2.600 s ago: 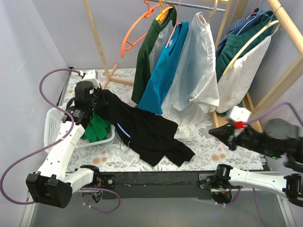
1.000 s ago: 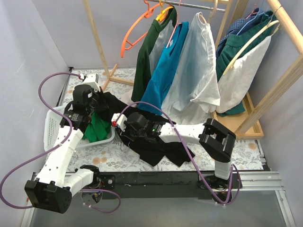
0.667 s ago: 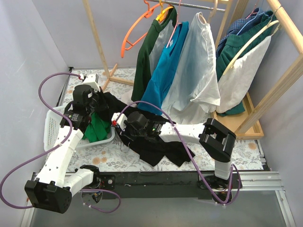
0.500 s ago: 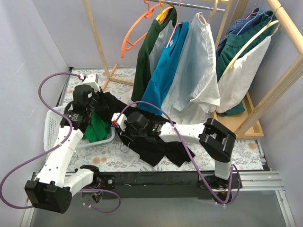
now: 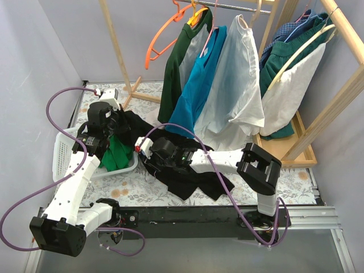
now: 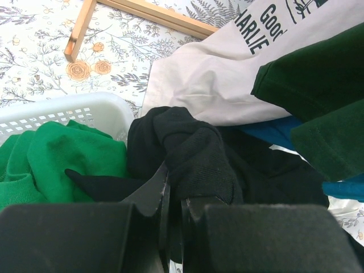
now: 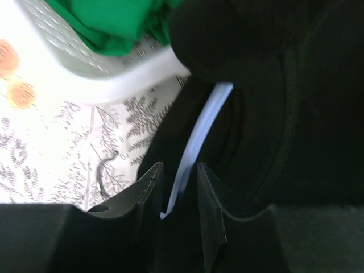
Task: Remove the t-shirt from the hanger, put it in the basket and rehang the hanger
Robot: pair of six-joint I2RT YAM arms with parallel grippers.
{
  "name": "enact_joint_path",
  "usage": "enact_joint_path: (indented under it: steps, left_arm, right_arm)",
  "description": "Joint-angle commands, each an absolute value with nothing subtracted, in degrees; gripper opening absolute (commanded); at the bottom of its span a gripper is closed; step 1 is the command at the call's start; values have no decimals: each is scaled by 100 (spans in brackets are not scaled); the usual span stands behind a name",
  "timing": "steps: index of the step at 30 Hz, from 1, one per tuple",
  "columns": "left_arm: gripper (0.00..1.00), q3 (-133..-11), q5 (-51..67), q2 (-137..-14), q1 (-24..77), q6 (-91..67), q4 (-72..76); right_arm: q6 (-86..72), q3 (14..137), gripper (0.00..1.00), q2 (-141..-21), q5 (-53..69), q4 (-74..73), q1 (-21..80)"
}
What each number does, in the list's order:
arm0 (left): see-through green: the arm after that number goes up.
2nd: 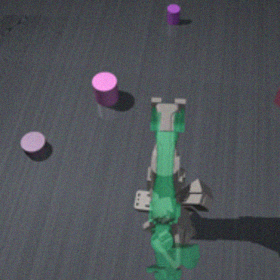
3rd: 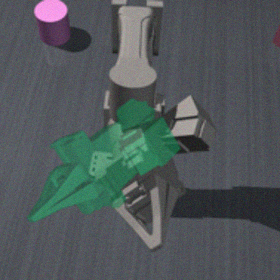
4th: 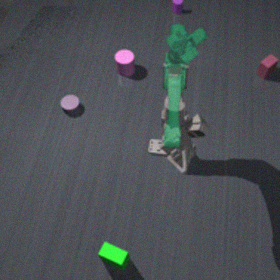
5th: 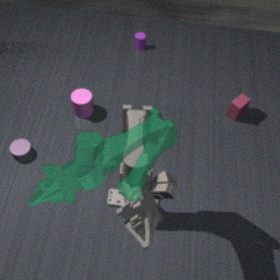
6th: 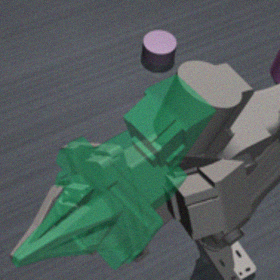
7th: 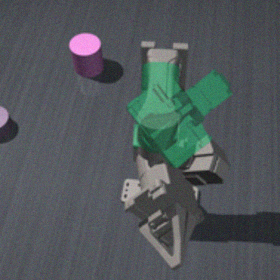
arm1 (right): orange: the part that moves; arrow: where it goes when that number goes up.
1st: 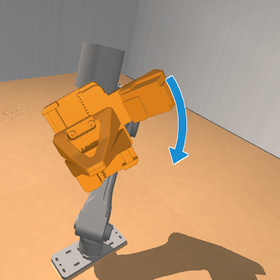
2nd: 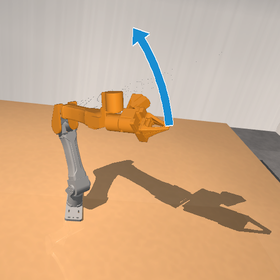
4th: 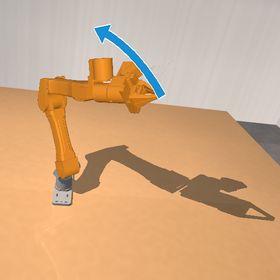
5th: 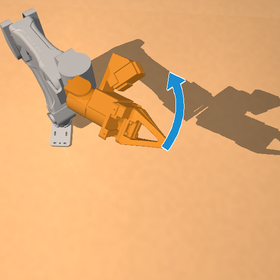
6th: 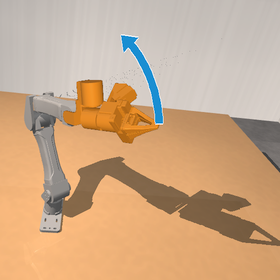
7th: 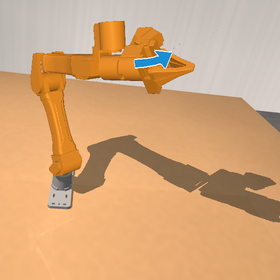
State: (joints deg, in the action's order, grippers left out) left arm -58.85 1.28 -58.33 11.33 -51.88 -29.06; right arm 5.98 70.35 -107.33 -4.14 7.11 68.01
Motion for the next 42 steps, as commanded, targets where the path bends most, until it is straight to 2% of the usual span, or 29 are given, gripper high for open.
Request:
enact_joint_path:
  steps: [1, 3, 7, 8, 16, 26, 36, 42]
  left_arm:
    - [0, -5924, 123, -5651, 1108, -5177, -2760]
    - [0, -5906, 141, -5651, 1116, -5168, -2751]
    - [0, -5897, 141, -5651, 1108, -5177, -2742]
    - [0, -5889, 132, -5660, 1116, -5177, -2742]
    - [0, -6046, 70, -5722, 1116, -5142, -2707]
    - [0, -6372, -518, -5862, 1107, -5115, -2549]
    - [0, -6969, -984, -6362, 1116, -5396, -2365]
    - [0, -7295, -897, -6644, 1107, -5572, -2180]
  right_arm:
    - [440, 7146, 38, -11003, -711, 589, 6803]
    - [378, 7093, 35, -11021, -738, 562, 6812]
    - [352, 6900, 4, -10776, -834, 756, 6899]
    - [360, 6899, 2, -10714, -878, 756, 6926]
    - [518, 6601, 1, -9477, -792, 11, 7102]
    - [299, 4975, 1, -7226, -897, -1027, 7101]
    - [466, 5167, 1, -6039, -36, -2397, 7189]
    - [492, 5520, 1, -5986, 334, -3260, 7478]
